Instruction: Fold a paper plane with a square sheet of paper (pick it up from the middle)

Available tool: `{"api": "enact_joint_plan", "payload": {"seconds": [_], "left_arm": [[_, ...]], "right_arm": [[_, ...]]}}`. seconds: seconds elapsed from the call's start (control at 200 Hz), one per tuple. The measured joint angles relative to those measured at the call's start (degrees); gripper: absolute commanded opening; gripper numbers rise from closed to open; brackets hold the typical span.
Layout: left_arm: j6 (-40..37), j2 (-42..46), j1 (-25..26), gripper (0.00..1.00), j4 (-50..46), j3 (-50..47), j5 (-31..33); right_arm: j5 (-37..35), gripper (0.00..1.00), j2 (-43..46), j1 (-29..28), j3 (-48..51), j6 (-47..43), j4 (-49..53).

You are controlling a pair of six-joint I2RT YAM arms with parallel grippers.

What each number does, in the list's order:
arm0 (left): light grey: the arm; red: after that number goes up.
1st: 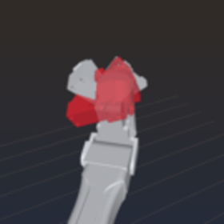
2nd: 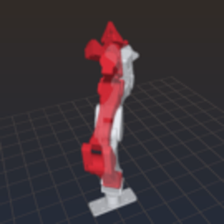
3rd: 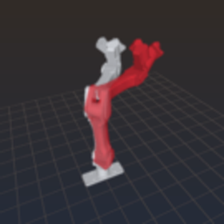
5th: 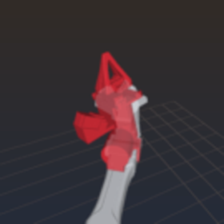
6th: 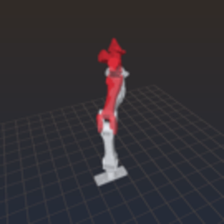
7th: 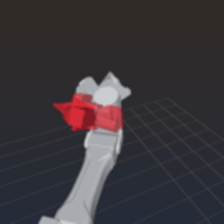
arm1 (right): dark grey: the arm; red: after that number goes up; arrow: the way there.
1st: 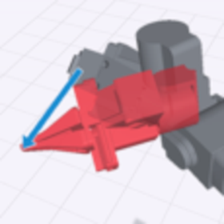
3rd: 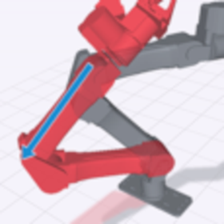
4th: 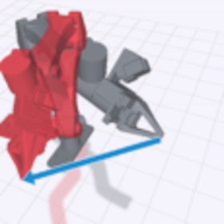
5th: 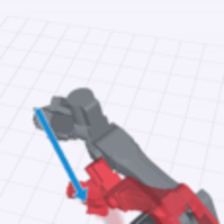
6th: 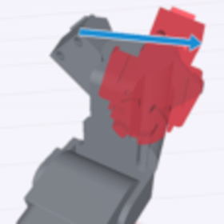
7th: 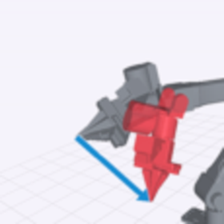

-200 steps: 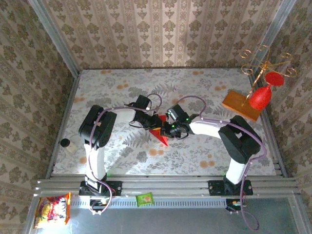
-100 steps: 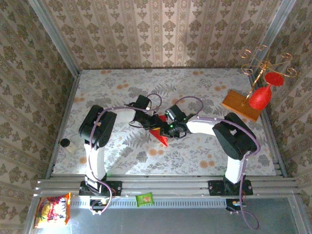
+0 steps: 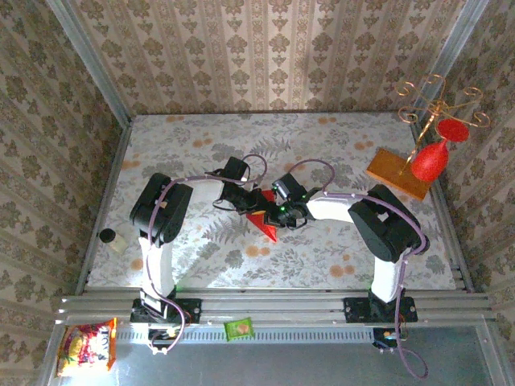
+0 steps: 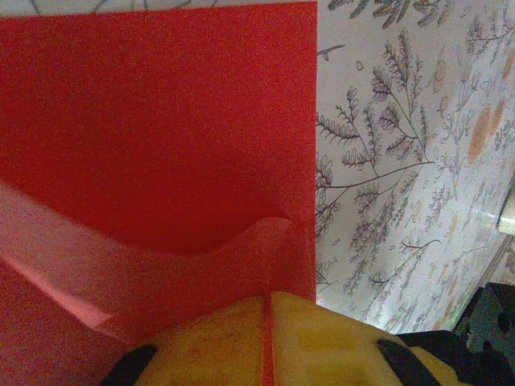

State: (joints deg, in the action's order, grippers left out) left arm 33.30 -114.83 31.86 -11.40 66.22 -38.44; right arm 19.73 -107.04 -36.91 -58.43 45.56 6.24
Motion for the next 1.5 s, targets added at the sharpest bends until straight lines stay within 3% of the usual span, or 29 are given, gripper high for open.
{"api": "enact_joint_plan", "payload": {"seconds": [1.045, 1.5], "left_arm": [[0.00, -0.31, -0.07, 0.11, -0.55, 0.31, 0.11], [0.00, -0.31, -0.07, 0.11, -0.57, 0.31, 0.11]], "right_arm": [[-0.04, 0.08, 7.26, -1.40, 5.20, -0.81, 3.19], [0.02, 0.08, 2.01, -1.57, 0.81, -0.85, 3.58]]}}
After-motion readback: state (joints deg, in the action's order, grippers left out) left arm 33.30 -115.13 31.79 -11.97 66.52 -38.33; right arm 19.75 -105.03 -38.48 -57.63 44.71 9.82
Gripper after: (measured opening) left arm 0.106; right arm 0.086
